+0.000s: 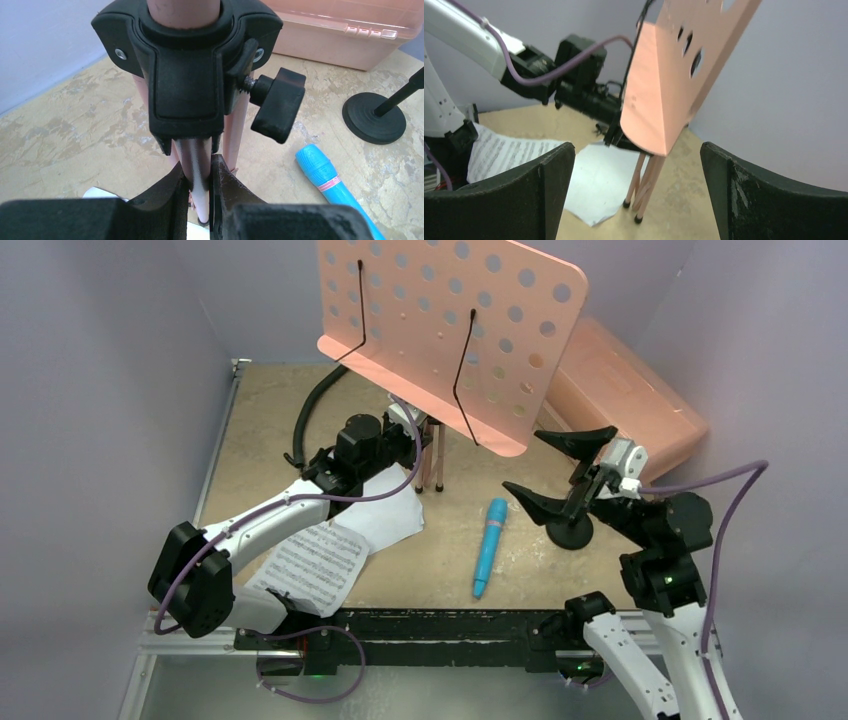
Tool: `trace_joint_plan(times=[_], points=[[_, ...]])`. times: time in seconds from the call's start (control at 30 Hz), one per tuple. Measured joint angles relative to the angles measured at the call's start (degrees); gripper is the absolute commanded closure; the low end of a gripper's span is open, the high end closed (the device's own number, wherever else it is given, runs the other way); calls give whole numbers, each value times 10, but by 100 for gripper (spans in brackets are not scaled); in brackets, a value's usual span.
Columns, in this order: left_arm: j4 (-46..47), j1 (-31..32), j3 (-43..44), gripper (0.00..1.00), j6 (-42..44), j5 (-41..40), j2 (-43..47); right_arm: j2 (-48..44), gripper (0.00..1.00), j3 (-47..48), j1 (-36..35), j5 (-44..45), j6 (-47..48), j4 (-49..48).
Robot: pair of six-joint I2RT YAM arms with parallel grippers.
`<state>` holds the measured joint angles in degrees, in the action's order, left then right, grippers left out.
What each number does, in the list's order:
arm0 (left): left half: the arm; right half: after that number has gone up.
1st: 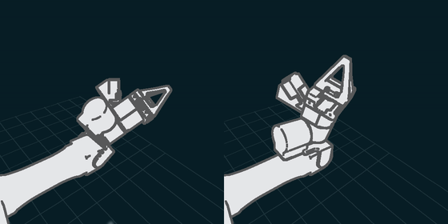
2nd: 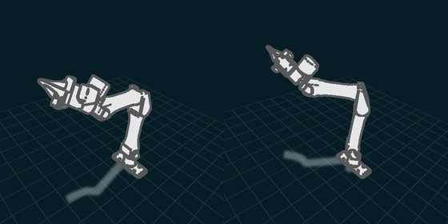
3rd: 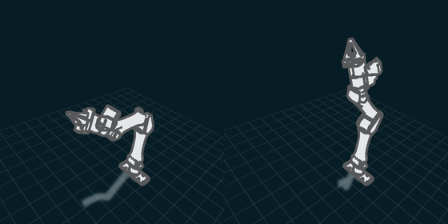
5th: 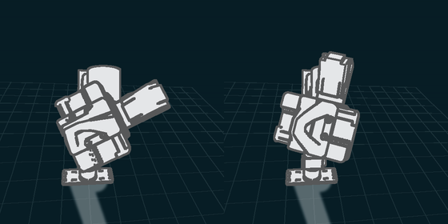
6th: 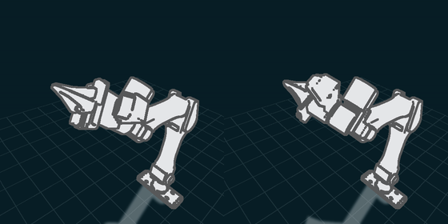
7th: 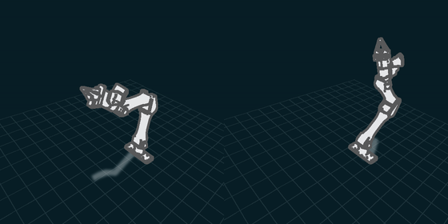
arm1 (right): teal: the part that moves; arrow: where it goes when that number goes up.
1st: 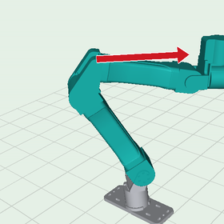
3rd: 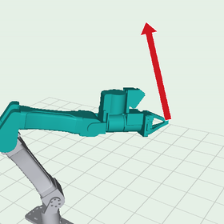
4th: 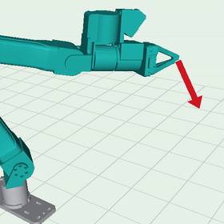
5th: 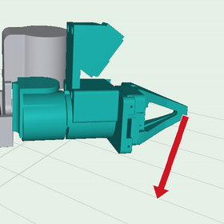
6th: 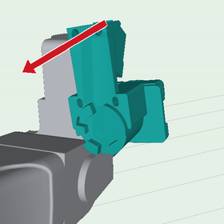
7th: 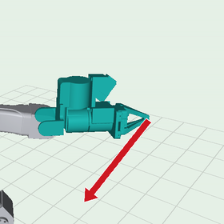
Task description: Set up the instrument practice props
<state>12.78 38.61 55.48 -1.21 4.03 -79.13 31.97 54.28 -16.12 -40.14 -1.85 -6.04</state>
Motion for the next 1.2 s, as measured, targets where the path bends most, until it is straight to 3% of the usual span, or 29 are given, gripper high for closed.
trace_joint_plan(times=[0.33,0.57,0.9,1.2], points=[[0,0,0,100,0,3,0,-52,2,-127,0,13,-17,1],[0,0,0,100,4,9,0,-48,3,-228,0,23,-86,-110],[0,0,0,100,8,19,0,128,2,-256,0,11,-137,-318],[0,0,0,100,11,26,0,291,4,-165,0,0,-136,-430]])
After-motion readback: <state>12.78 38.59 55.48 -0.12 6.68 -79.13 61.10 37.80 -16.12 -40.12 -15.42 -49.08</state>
